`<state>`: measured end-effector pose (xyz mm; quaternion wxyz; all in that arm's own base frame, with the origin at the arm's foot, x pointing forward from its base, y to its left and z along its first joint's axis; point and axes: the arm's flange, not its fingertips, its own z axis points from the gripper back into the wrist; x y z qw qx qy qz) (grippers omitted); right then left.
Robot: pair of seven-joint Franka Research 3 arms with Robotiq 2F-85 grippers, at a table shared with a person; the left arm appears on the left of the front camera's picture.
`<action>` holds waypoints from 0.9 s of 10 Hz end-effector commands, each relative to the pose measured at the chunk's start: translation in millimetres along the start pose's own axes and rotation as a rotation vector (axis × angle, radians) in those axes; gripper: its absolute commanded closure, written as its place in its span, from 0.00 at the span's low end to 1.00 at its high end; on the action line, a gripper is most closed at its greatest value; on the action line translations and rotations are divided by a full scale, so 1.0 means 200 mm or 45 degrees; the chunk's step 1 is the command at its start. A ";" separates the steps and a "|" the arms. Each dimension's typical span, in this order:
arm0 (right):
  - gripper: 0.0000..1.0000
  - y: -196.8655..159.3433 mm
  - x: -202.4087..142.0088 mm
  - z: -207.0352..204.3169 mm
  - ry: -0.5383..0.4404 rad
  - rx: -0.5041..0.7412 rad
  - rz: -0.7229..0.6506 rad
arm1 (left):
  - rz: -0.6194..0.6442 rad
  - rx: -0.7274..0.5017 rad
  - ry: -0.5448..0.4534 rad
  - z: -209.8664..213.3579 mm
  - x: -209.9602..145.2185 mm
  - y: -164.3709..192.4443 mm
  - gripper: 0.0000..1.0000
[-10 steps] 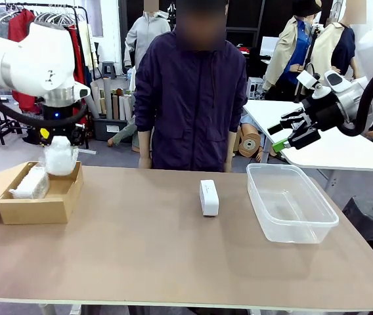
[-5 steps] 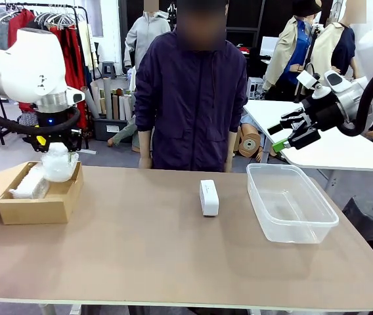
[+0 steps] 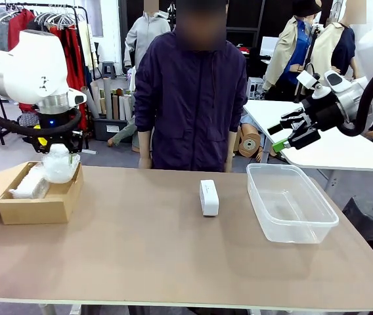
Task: Separate and place wrapped and unwrapped clocks.
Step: If the picked Digital clock is wrapped, place it in the Package Box ; if not, place it in the Organizing box.
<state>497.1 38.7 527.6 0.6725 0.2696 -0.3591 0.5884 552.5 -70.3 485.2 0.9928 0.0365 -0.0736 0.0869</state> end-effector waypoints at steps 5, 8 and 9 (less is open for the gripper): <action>0.00 0.00 0.01 0.00 -0.009 0.003 0.011 | -0.188 -0.048 -0.110 -0.17 0.10 0.14 1.00; 0.00 0.00 0.01 0.00 -0.009 0.003 0.011 | -0.145 -0.098 -0.101 -0.29 0.09 0.21 1.00; 0.00 0.00 0.01 0.00 -0.009 0.003 0.011 | -0.133 -0.089 -0.126 -0.34 0.09 0.23 1.00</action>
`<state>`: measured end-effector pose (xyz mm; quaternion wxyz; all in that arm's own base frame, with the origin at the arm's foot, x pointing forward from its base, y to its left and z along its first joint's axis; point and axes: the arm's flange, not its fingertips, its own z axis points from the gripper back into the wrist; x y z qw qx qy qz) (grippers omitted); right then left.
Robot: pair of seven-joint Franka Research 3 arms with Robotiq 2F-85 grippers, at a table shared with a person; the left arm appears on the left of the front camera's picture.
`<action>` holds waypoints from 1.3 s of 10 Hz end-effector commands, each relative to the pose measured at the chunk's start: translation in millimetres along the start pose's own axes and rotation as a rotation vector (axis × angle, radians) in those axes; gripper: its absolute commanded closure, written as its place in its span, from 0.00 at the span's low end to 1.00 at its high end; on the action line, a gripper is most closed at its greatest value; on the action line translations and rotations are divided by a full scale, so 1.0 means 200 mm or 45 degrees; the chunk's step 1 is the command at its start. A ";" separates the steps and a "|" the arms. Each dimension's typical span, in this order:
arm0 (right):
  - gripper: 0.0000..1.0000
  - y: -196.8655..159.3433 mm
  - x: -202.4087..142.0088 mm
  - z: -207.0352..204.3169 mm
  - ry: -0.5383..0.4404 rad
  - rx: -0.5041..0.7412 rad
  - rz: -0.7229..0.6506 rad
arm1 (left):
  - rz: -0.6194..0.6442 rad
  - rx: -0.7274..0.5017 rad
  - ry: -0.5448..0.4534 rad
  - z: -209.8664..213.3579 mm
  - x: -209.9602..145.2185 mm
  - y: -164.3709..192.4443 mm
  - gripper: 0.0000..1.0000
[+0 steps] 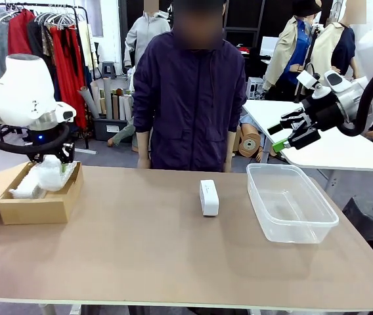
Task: Separate and place wrapped and unwrapped clocks.
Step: If the picked Digital clock is wrapped, place it in the Package Box ; if not, place it in the Organizing box.
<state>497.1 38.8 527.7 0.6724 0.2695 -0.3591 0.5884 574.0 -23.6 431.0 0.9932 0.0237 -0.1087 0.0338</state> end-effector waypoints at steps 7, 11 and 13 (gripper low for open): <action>0.00 0.00 0.01 0.00 -0.009 0.003 0.011 | -0.036 0.036 -0.049 -0.23 -0.05 0.00 1.00; 0.00 0.00 0.01 0.00 -0.009 0.003 0.011 | -0.045 0.100 -0.078 -0.33 -0.05 -0.03 1.00; 0.00 0.00 0.01 0.00 -0.009 0.003 0.011 | -0.048 0.106 -0.065 -0.34 -0.05 -0.03 0.86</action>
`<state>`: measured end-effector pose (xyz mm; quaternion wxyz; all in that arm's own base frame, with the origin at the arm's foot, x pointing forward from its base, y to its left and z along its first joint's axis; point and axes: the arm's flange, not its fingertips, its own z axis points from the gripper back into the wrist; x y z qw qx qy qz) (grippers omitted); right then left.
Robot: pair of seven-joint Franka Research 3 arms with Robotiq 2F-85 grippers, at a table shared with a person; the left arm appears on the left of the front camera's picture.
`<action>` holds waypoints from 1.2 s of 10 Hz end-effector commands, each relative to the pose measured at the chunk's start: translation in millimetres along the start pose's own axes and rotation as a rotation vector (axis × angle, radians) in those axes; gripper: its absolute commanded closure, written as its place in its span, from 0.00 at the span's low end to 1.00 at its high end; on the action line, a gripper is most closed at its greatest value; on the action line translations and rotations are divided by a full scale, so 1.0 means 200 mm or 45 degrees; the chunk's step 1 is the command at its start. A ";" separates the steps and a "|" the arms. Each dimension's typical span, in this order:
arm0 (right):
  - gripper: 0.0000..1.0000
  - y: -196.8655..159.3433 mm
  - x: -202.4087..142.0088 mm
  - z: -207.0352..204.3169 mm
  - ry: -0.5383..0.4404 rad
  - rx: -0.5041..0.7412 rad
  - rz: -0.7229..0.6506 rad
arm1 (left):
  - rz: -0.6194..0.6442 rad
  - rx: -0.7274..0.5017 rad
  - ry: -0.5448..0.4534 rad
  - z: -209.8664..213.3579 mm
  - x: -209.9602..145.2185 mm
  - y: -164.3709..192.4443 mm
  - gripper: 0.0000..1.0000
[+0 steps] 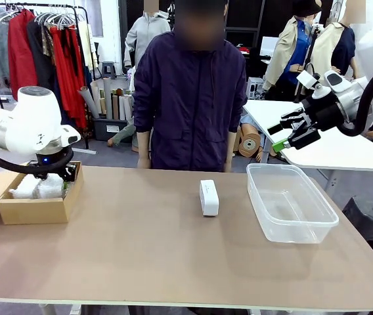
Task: Separate and place wrapped and unwrapped clocks.
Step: If the picked Digital clock is wrapped, place it in the Package Box ; if not, place it in the Organizing box.
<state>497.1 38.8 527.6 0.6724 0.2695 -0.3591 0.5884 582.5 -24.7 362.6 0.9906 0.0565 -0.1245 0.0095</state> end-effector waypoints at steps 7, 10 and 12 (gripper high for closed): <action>0.00 0.00 0.01 0.00 -0.009 0.003 0.011 | 0.087 0.042 -0.039 0.08 0.00 -0.01 0.00; 0.00 0.00 0.01 0.00 -0.009 0.003 0.011 | 0.138 0.003 -0.077 0.25 0.03 -0.02 0.00; 0.00 0.00 0.01 0.00 -0.009 0.003 0.011 | 0.246 -0.008 -0.052 0.31 0.04 -0.04 0.00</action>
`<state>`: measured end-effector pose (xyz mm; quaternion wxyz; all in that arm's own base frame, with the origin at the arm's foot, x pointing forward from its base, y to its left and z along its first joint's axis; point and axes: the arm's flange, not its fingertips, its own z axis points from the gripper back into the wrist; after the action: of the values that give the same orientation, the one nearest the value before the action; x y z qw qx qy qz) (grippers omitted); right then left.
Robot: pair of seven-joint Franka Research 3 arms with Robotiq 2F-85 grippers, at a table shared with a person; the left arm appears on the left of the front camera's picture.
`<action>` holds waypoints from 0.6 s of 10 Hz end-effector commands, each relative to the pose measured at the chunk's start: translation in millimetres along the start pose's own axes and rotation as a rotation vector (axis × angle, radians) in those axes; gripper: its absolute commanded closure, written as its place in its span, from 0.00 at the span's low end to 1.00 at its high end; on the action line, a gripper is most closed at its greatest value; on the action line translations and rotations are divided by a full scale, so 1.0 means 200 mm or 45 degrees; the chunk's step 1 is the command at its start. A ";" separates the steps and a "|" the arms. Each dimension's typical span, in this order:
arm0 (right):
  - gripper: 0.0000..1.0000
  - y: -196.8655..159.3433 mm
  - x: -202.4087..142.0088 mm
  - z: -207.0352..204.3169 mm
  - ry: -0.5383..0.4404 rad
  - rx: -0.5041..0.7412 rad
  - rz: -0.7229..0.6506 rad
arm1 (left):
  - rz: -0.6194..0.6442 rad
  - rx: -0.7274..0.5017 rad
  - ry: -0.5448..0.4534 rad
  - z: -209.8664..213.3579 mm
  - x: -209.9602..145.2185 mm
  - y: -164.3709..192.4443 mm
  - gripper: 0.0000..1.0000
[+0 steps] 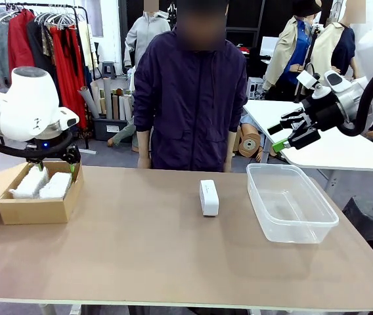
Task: Separate and place wrapped and unwrapped clocks.
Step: If the picked Digital clock is wrapped, place it in the Package Box ; if not, place it in the Organizing box, then pick up the Digital clock indicated by the person.
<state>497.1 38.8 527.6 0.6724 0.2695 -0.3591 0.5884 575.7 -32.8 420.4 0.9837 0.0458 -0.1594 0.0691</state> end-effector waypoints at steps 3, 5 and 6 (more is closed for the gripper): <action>0.00 0.00 0.01 0.00 -0.009 0.003 0.011 | 0.000 0.000 0.000 0.00 0.00 0.00 0.00; 0.00 0.00 0.01 0.00 -0.009 0.003 0.011 | 0.000 0.000 0.000 0.00 0.00 0.00 0.00; 0.00 0.00 0.01 0.00 -0.009 0.003 0.011 | 0.000 0.000 0.000 0.00 0.00 0.00 0.00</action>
<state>497.1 38.8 527.6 0.6724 0.2695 -0.3591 0.5884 577.9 -35.6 422.1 0.9845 0.0430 -0.1527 0.0742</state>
